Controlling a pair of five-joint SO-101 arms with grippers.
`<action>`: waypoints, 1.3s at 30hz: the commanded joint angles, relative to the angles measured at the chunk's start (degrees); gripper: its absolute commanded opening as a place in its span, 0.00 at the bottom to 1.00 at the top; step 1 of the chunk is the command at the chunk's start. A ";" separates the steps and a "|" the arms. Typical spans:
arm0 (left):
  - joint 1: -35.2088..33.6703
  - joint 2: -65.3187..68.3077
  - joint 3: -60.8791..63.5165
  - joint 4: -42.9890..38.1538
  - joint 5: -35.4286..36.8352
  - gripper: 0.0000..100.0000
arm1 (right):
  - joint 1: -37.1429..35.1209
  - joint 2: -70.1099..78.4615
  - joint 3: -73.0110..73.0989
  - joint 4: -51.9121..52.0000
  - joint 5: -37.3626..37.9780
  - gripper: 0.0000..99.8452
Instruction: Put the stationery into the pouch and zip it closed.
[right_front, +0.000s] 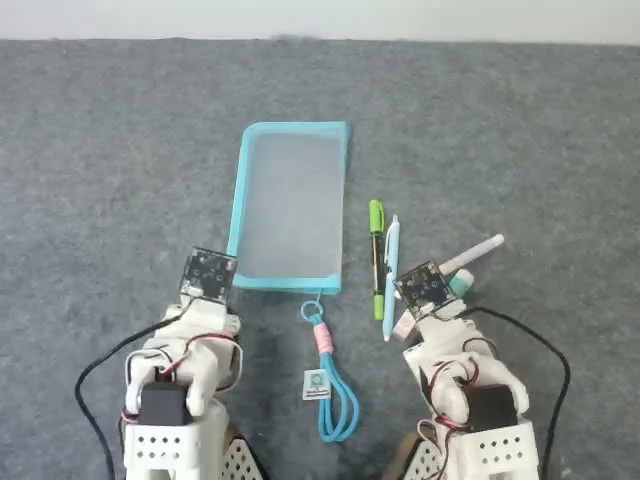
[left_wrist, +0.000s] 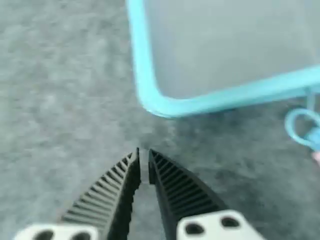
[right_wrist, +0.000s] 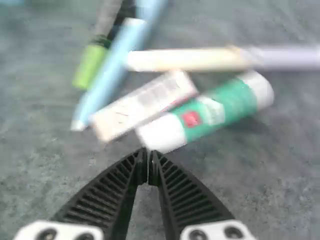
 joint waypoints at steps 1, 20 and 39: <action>1.76 -1.32 -0.66 0.53 -0.18 0.03 | -0.66 -0.84 1.05 0.31 -0.35 0.02; 2.02 -1.32 -0.66 0.09 -0.44 0.03 | 1.27 -0.84 0.88 -7.87 -0.18 0.03; -21.01 -1.32 -0.66 -15.74 -12.57 0.03 | 1.89 17.80 -23.12 -7.96 4.13 0.02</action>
